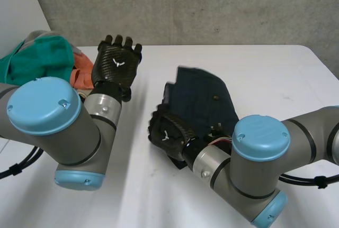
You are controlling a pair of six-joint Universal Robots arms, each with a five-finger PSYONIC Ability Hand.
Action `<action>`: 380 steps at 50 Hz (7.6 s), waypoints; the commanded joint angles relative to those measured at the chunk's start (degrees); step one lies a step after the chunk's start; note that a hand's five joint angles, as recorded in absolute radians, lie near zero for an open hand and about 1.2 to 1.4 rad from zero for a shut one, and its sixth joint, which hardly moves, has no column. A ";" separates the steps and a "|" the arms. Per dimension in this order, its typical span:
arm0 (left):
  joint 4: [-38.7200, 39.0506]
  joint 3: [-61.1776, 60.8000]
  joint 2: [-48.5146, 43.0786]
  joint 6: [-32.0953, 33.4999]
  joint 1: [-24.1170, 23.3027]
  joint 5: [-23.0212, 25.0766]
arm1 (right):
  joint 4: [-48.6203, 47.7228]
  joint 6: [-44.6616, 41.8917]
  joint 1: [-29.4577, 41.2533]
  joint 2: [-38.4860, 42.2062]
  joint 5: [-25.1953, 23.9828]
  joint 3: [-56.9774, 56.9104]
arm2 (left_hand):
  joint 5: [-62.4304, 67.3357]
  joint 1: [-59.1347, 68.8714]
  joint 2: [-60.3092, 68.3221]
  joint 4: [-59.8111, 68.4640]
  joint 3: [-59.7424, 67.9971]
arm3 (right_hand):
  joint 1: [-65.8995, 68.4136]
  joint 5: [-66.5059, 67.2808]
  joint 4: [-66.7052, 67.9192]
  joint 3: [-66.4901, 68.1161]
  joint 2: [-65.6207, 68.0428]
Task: Fold the laundry.
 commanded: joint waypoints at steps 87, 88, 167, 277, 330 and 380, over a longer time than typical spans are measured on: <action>-33.84 16.11 4.44 -23.16 -2.08 42.18 | 7.07 70.52 -22.99 -4.90 0.70 9.13 | 1.87 4.01 2.67 2.92 2.24 | -24.30 -26.90 -28.62 -28.07 -25.30; -33.84 16.02 4.44 -23.16 -2.08 42.09 | 7.07 70.34 -22.63 -4.20 0.79 8.69 | 1.87 4.01 2.67 2.92 2.24 | -24.30 -26.90 -28.62 -28.07 -25.30; -33.66 16.46 6.72 -23.16 -1.47 37.00 | 0.05 36.15 -48.47 17.28 11.62 -36.35 | 1.20 3.34 2.00 2.25 1.57 | -24.30 -26.90 -28.62 -28.07 -25.30; -17.75 21.81 -20.16 6.10 20.50 30.31 | 10.16 42.04 -9.54 -16.15 12.73 12.37 | 3.21 5.35 4.01 4.26 3.58 | -24.30 -26.90 -28.62 -28.07 -25.30; -13.00 27.81 -30.81 11.82 21.65 30.40 | -0.75 37.56 -9.18 -5.95 17.05 8.16 | 16.50 18.64 17.31 17.55 16.87 | 45.70 43.10 41.38 41.93 44.70; -15.56 34.92 -35.38 5.59 18.93 31.46 | -0.49 37.64 -9.36 -5.86 17.22 7.10 | 67.28 69.42 68.08 68.33 67.65 | 45.70 43.10 41.38 41.93 44.70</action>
